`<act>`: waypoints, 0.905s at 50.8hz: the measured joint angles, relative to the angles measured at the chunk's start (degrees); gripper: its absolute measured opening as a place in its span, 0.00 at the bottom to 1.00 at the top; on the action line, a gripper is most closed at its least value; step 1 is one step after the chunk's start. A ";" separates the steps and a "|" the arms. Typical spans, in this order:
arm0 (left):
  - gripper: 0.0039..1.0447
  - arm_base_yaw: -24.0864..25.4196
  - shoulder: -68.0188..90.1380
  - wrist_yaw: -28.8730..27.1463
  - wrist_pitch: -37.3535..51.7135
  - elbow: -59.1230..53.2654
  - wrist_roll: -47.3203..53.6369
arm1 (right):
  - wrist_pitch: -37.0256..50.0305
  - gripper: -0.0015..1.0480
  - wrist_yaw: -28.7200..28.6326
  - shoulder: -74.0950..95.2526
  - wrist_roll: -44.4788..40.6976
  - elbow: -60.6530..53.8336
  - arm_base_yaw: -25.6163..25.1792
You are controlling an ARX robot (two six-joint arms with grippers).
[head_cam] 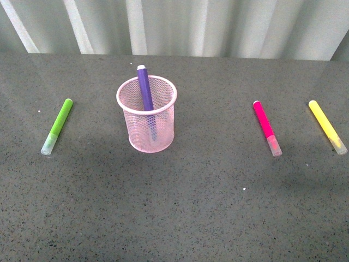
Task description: Insert purple and pink pens into pink cup
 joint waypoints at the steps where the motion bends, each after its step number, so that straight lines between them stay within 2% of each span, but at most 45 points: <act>1: 0.03 0.00 -0.68 0.00 -0.57 0.00 0.00 | 0.00 0.93 0.00 0.00 0.00 0.00 0.00; 26: 0.03 0.02 -19.10 0.02 -17.57 -0.07 0.00 | 0.00 0.93 0.00 0.00 0.00 0.00 0.02; 46: 0.03 0.00 -28.09 0.02 -26.38 -0.07 0.00 | 0.00 0.93 0.00 0.00 0.00 0.00 0.02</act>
